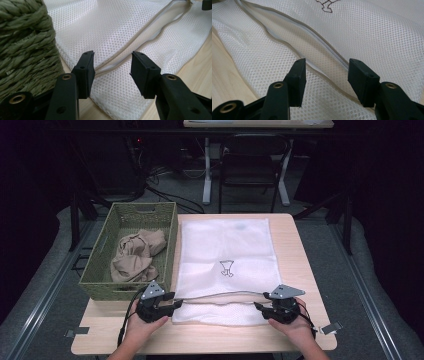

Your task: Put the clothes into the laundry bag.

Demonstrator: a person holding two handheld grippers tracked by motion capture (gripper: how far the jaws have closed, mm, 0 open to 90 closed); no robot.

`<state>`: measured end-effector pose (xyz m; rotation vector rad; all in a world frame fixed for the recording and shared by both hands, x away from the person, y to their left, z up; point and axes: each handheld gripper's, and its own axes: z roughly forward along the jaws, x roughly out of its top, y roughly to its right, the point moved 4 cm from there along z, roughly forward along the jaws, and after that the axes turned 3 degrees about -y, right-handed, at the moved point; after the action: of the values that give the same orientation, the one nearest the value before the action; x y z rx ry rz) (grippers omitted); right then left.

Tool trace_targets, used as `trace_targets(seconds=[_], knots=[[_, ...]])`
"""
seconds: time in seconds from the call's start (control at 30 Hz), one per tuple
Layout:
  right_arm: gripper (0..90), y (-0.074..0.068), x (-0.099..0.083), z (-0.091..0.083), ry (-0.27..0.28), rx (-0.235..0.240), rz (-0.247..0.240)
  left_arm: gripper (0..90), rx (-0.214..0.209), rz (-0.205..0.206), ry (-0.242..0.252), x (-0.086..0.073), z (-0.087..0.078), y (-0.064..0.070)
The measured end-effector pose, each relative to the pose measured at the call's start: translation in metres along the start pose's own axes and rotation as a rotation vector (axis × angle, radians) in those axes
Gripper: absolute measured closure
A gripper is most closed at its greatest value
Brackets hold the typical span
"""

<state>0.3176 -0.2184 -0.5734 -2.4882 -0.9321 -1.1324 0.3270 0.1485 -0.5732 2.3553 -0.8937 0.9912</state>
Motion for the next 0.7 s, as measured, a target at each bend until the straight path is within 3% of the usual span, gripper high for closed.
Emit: trace_targets(seconds=[0.27, 0.5, 0.7], knots=[[52.9, 0.0002, -0.0022, 0.0013, -0.013, 0.007, 0.002, 53.6, -0.003, 0.011, 0.005, 0.0017, 0.0009, 0.0024], [53.5, -0.0013, -0.0014, 0.0008, -0.011, 0.012, -0.033, 53.6, 0.000, 0.037, -0.010, -0.0003, 0.0009, 0.0054], [52.9, -0.0029, -0.0011, 0.0041, -0.026, 0.014, -0.051, 53.2, 0.007, 0.034, -0.010, 0.0000, -0.0035, 0.0064]])
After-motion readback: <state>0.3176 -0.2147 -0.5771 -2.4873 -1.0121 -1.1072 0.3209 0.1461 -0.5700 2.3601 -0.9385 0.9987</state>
